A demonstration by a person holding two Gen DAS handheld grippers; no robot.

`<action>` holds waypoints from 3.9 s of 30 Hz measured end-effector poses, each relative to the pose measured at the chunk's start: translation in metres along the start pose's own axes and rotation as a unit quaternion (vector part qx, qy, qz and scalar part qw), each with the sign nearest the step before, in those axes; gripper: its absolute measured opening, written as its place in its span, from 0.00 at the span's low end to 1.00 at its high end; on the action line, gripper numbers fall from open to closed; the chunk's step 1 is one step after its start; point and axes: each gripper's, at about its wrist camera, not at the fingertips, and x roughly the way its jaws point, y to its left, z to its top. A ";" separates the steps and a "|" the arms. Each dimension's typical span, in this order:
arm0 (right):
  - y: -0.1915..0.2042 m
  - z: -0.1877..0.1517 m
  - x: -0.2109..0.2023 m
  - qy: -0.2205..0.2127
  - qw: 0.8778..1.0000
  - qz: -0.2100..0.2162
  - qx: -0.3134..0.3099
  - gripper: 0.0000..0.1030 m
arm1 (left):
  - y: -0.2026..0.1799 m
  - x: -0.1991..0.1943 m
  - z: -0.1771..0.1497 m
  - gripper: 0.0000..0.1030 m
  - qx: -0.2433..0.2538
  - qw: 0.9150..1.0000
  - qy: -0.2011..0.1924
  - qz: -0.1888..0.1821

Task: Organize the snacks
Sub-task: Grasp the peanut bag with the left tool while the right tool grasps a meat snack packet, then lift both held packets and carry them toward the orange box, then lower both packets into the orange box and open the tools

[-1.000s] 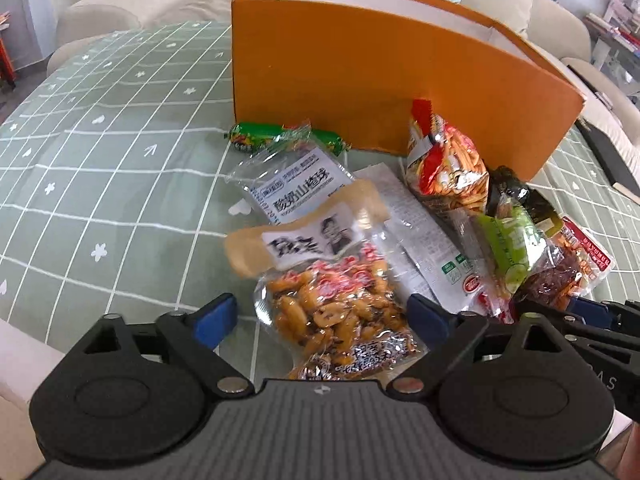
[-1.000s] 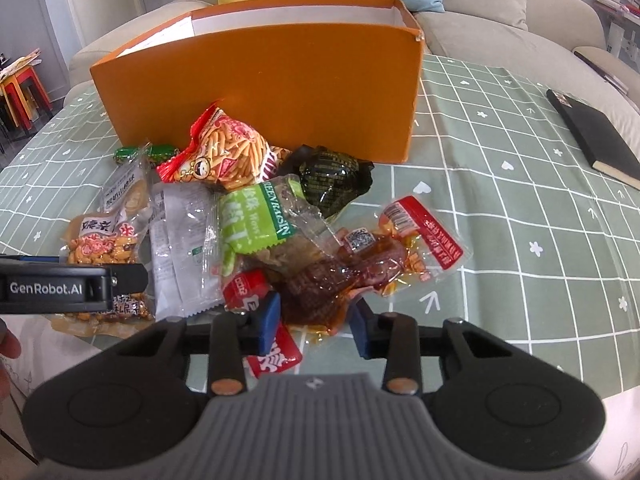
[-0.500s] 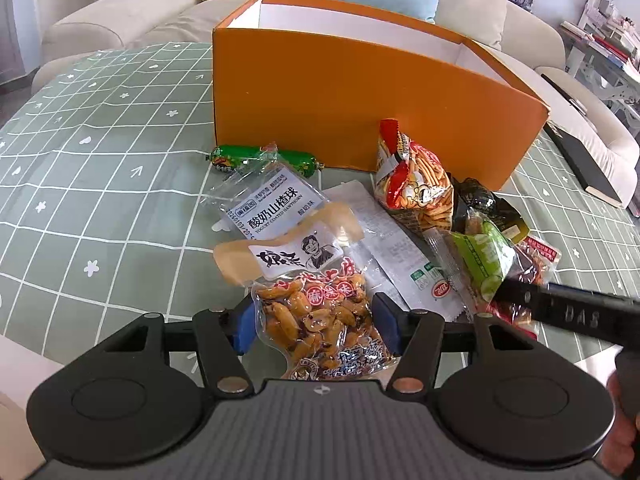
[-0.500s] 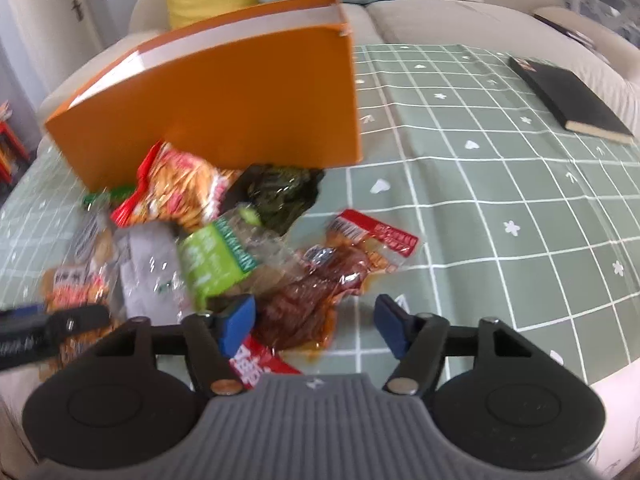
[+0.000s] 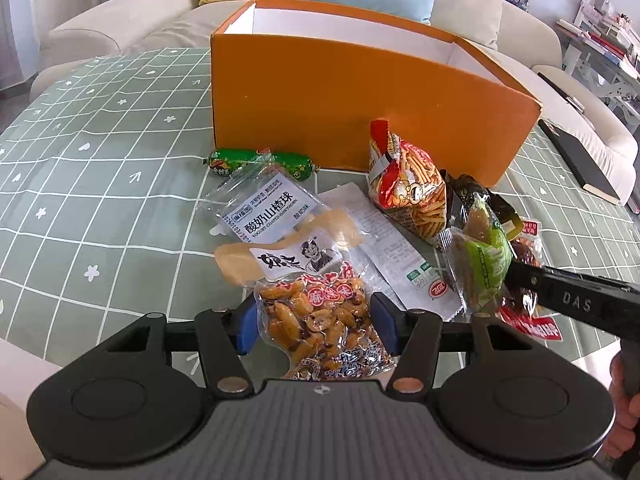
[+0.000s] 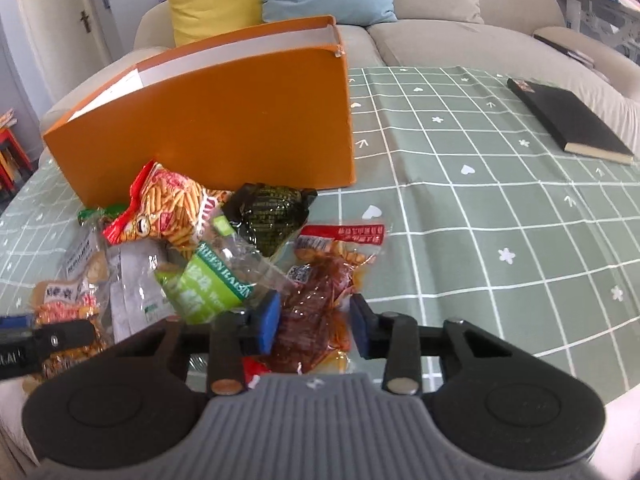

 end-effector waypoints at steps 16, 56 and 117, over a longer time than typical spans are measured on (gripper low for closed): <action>-0.010 0.005 -0.034 -0.004 0.999 0.003 0.047 0.31 | -0.009 -0.027 0.000 0.28 0.016 0.999 -0.040 -0.031; 0.015 -0.002 -0.014 0.028 0.998 0.049 -0.032 0.66 | -0.046 -0.004 -0.027 0.86 0.079 0.991 0.107 -0.020; 0.012 0.116 -0.114 -0.150 0.982 0.112 -0.011 0.00 | -0.030 -0.075 0.124 0.23 0.049 0.989 -0.127 -0.055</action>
